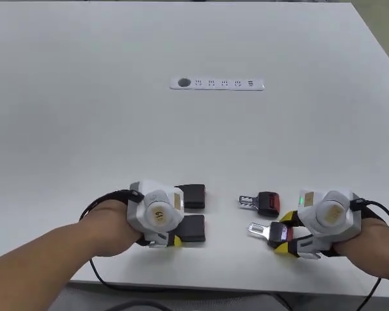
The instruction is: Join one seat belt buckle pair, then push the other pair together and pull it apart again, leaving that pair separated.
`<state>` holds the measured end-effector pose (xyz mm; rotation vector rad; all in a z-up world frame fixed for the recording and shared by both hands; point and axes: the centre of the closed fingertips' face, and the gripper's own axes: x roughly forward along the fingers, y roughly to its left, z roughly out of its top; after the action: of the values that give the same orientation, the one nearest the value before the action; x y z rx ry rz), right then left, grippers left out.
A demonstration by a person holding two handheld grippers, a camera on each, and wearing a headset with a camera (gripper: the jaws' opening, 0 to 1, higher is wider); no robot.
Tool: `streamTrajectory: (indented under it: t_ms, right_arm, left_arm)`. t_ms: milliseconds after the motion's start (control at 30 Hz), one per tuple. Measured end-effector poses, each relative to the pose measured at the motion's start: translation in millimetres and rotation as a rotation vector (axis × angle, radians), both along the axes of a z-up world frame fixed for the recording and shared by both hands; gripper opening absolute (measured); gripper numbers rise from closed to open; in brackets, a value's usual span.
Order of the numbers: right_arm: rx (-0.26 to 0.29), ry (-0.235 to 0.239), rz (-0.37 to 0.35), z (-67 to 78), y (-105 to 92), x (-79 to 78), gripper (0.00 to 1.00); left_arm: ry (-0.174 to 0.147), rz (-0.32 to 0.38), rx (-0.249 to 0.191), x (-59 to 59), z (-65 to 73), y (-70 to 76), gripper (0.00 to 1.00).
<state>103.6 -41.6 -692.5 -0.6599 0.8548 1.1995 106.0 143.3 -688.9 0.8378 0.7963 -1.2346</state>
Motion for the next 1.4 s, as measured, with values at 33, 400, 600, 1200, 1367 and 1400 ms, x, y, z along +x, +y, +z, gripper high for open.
streamTrajectory:
  t_ms: [33,400,600,1200,1367,1400]
  right_arm:
    - [-0.001,0.001,-0.001,-0.2,0.0,0.3,0.33]
    - [-0.028,-0.007,0.076,-0.7,22.4,-4.4,0.33]
    - [-0.019,-0.01,0.101,-1.2,39.7,-2.7,0.33]
    - [0.009,-0.024,0.164,-1.5,89.8,1.4,0.33]
    - [-0.016,-0.034,0.184,-1.6,94.1,3.4,0.33]
    - [-0.019,-0.041,0.191,-1.1,94.0,2.6,0.33]
  left_arm:
    - [0.0,0.0,0.0,-0.3,0.4,-0.2,0.32]
    - [0.013,-0.011,0.016,-1.7,1.5,-0.9,0.32]
    - [0.018,-0.009,0.018,-2.5,-0.1,-1.0,0.32]
    - [0.026,-0.028,0.046,-1.7,-1.3,0.5,0.32]
    - [0.027,-0.023,0.045,-1.7,-1.3,1.0,0.32]
    - [0.028,-0.023,0.044,-2.3,-0.1,0.2,0.32]
